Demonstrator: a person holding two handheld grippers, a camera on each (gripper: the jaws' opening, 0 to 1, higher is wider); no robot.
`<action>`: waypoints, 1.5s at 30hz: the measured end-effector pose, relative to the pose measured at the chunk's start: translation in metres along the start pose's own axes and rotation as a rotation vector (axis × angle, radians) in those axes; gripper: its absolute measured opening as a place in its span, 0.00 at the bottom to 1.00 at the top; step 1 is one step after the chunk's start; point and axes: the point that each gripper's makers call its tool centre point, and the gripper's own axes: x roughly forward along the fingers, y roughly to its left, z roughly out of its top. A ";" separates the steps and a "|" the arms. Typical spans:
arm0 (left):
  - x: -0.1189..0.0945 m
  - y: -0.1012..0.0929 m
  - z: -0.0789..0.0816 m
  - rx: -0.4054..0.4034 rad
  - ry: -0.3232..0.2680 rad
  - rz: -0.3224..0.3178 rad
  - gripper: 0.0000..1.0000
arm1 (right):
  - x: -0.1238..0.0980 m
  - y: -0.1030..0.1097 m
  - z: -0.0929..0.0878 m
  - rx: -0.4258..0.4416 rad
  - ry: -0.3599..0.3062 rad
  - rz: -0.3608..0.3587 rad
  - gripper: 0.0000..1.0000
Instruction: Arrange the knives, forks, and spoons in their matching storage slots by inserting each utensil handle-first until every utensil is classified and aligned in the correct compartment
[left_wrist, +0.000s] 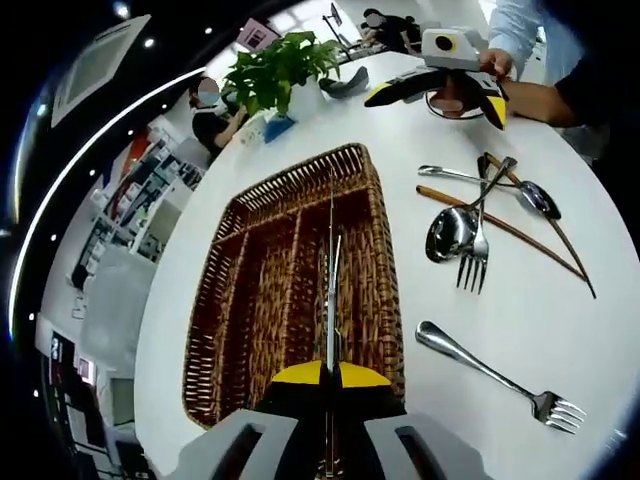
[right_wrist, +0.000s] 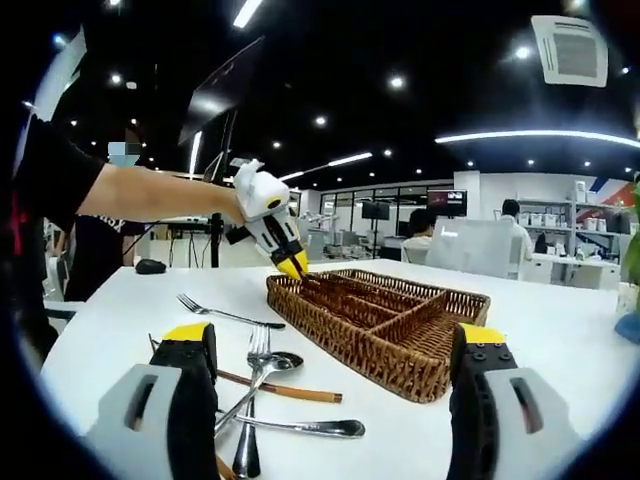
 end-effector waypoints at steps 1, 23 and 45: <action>0.003 -0.001 -0.001 0.005 0.007 -0.006 0.01 | 0.000 0.000 -0.001 -0.008 0.005 -0.003 1.00; 0.032 -0.006 -0.001 0.007 -0.019 -0.078 0.01 | -0.011 -0.012 0.020 -0.041 0.081 -0.024 1.00; 0.037 0.001 -0.030 0.036 0.121 -0.138 0.01 | -0.042 -0.005 0.060 -0.118 0.242 0.043 1.00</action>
